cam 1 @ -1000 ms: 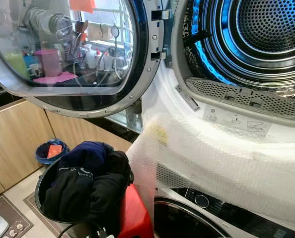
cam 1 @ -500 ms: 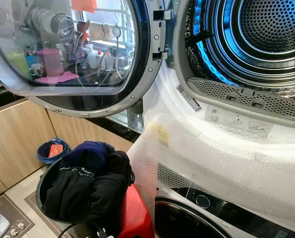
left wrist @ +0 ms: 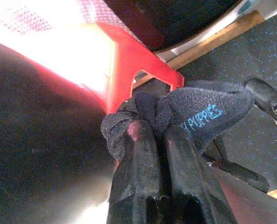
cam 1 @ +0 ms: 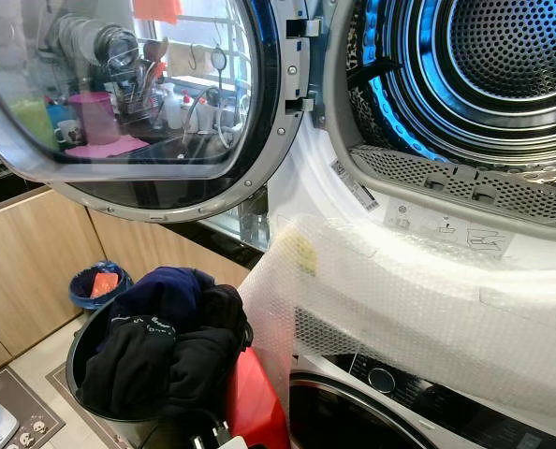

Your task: Clothes washing

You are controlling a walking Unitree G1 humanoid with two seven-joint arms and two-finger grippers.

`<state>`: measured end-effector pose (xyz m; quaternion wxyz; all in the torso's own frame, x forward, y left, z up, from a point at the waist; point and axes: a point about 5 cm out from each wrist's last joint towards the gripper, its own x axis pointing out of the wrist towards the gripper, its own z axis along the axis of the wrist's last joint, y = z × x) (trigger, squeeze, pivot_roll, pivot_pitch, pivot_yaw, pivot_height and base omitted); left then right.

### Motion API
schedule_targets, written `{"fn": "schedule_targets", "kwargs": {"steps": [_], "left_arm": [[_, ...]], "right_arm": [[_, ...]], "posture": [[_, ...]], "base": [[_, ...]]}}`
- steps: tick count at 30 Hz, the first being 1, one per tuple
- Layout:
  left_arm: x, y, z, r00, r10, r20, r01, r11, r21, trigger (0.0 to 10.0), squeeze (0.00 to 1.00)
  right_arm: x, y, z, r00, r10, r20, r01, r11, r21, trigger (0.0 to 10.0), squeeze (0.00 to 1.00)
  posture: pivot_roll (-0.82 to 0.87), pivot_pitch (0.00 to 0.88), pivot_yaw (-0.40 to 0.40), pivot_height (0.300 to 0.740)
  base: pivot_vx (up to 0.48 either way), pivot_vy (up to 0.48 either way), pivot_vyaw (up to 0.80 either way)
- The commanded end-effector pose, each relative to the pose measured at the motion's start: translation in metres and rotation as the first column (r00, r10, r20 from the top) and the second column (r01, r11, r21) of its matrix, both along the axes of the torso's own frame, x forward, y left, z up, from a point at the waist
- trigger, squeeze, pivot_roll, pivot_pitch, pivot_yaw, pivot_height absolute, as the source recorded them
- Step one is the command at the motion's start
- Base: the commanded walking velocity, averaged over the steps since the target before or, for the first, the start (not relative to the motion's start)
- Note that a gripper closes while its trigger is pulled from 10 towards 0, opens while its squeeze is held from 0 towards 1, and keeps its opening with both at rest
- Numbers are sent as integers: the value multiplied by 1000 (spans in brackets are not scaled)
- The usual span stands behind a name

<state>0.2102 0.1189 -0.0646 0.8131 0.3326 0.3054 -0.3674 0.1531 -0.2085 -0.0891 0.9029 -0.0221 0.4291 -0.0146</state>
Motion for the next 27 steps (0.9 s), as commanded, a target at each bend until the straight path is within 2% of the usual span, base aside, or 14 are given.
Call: {"fn": "schedule_targets", "kwargs": {"steps": [1, 5, 8, 15, 16, 17, 19, 20, 27], "left_arm": [[11, 0, 7, 999, -11, 35, 11, 1000, -5, 10000, 0], [23, -12, 16, 997, -33, 72, 36, 999, -32, 10000, 0], [44, -29, 33, 992, -14, 128, 27, 995, -101, 10000, 0], [76, -52, 66, 981, 21, 195, 22, 977, -214, 10000, 0], [79, -54, 68, 980, 27, 199, 19, 974, -226, 10000, 0], [82, -56, 72, 978, 33, 206, 17, 971, -238, 10000, 0], [89, -62, 81, 974, 52, 220, 10, 962, -272, 10000, 0], [98, -73, 94, 969, 65, 238, 15, 947, -320, 10000, 0], [106, -91, 111, 964, 78, 252, 30, 917, -398, 10000, 0]], "right_arm": [[2, -3, 2, 999, -21, 28, 21, 1000, 4, 10000, 0], [4, -2, 4, 998, -24, 54, 23, 1000, 14, 10000, 0], [6, -2, 5, 997, -27, 78, 25, 999, 26, 10000, 0], [14, -5, 11, 990, -42, 131, 36, 998, 45, 10000, 0], [15, -5, 12, 990, -39, 138, 33, 998, 46, 10000, 392], [17, -5, 12, 989, -36, 145, 29, 998, 46, 10000, 1000], [20, -4, 15, 986, -31, 166, 21, 998, 58, 10000, 1000], [25, -3, 18, 980, -28, 199, 14, 997, 76, 10000, 1000], [33, -3, 24, 968, -18, 251, -8, 995, 101, 10000, 1000]], "posture": [[41, 0, -25, 740], [45, 0, -27, 740], [41, 0, -25, 740], [36, 0, -24, 740], [36, 0, -24, 740], [32, 0, -22, 740], [32, 0, -22, 740], [27, 0, -19, 740], [19, 0, -14, 740]], "base": [[0, 0, 0], [0, 0, 0], [0, 0, 0], [0, 0, 0], [0, 0, 0], [0, 0, 0], [0, 0, 0], [0, 0, 0], [0, 0, 0]]}}
